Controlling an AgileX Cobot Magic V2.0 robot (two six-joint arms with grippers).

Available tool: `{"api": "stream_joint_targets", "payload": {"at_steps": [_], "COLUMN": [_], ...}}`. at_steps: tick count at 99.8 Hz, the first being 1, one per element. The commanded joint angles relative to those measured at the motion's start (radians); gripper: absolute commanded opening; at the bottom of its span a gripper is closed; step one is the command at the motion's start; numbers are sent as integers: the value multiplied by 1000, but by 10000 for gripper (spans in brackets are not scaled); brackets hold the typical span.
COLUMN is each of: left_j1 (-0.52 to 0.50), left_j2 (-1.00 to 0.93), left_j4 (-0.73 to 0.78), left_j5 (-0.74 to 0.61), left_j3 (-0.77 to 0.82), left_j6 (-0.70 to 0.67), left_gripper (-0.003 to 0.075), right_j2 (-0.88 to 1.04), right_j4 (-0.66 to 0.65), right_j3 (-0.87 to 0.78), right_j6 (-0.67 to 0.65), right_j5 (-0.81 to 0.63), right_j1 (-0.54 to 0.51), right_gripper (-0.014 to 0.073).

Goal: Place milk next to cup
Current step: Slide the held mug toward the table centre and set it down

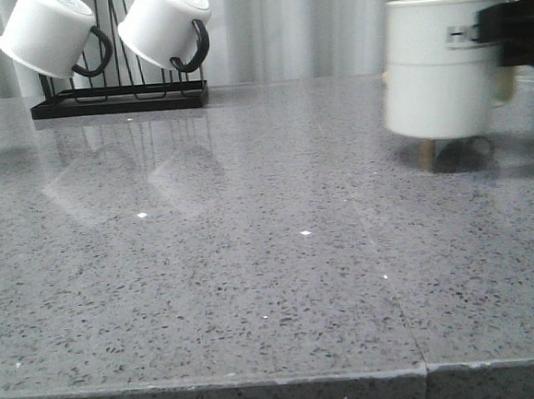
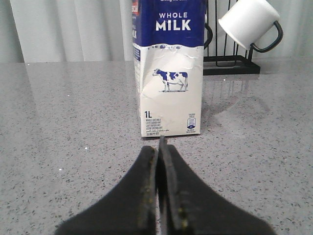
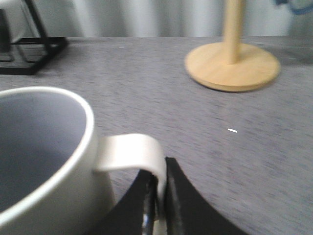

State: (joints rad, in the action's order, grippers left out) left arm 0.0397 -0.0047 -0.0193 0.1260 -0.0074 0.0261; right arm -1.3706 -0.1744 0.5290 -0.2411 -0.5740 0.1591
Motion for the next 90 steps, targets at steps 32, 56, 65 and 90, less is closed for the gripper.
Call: {"api": "stream_joint_targets", "payload": {"at_steps": [32,56,65,90], "left_j1": [1,1,1,1], "left_j2": [-30,-30,-30,-30], "left_j4": [-3,-3,-3,-3], "left_j5": [-79,-79,-79,-79], "left_j3": [60,60,60,60], "left_j6": [-11,-11,-11,-11], "left_gripper": [-20,-20,-20,-20], "right_j2": [-149,-162,-162,-161], "right_j4": [-8,-35,-35,-37], "right_j3": [114,114,114,109], "right_j6": [-91,-92,-92,-92], "right_j5": [-225,-225,-201,-172], "right_j1": [60,60,60,60], "right_gripper": [-67,-57,24,255]}}
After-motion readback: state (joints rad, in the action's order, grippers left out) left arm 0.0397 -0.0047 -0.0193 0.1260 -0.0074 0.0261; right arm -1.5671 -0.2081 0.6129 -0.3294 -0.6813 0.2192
